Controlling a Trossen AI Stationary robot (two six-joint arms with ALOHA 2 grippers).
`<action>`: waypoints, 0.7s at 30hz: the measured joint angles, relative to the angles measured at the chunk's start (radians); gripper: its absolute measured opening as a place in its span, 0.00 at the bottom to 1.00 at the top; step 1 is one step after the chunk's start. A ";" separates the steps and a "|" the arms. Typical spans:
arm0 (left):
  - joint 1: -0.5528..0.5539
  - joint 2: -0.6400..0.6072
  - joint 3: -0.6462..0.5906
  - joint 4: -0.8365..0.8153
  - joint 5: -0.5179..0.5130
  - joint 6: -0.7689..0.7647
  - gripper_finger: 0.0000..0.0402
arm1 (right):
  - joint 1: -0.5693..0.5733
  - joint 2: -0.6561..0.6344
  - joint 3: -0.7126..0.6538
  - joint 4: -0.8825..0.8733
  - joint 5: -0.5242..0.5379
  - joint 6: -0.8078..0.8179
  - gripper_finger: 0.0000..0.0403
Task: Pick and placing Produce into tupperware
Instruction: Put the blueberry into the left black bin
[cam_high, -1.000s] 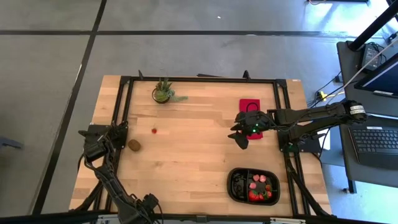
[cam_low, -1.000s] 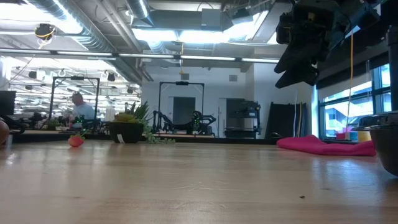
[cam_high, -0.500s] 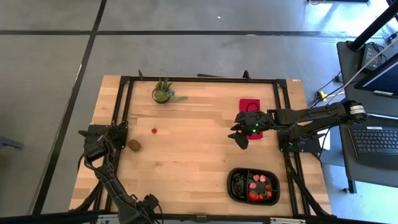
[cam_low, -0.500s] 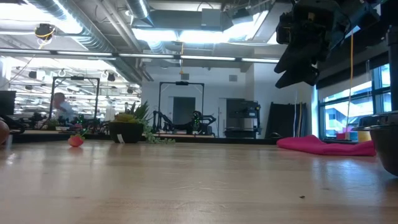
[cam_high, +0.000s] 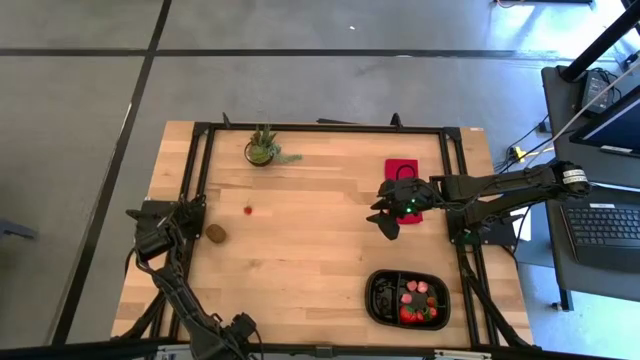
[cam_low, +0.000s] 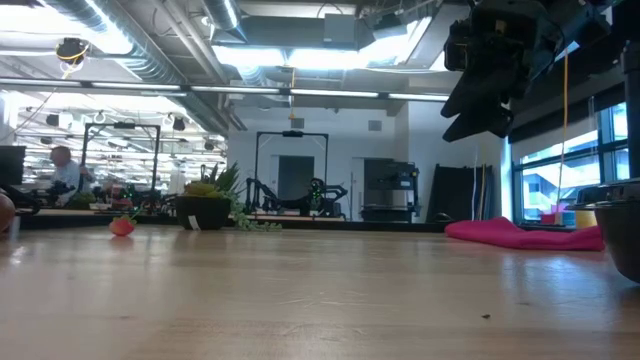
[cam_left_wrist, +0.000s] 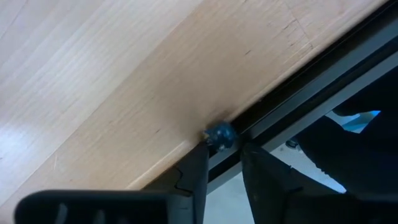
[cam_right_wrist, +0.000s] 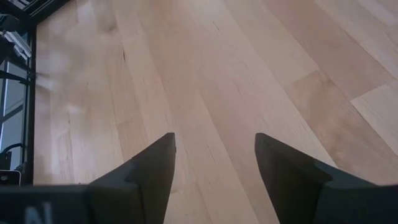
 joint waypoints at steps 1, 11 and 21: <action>0.000 0.000 0.000 0.000 0.000 0.000 0.21 | 0.000 0.000 0.000 0.000 0.000 0.000 0.55; 0.002 0.000 0.001 -0.001 -0.031 -0.008 0.19 | 0.000 0.000 0.000 0.000 0.000 0.000 0.55; 0.013 0.000 0.001 0.000 -0.037 -0.012 0.25 | 0.000 0.000 0.000 0.000 0.000 0.000 0.55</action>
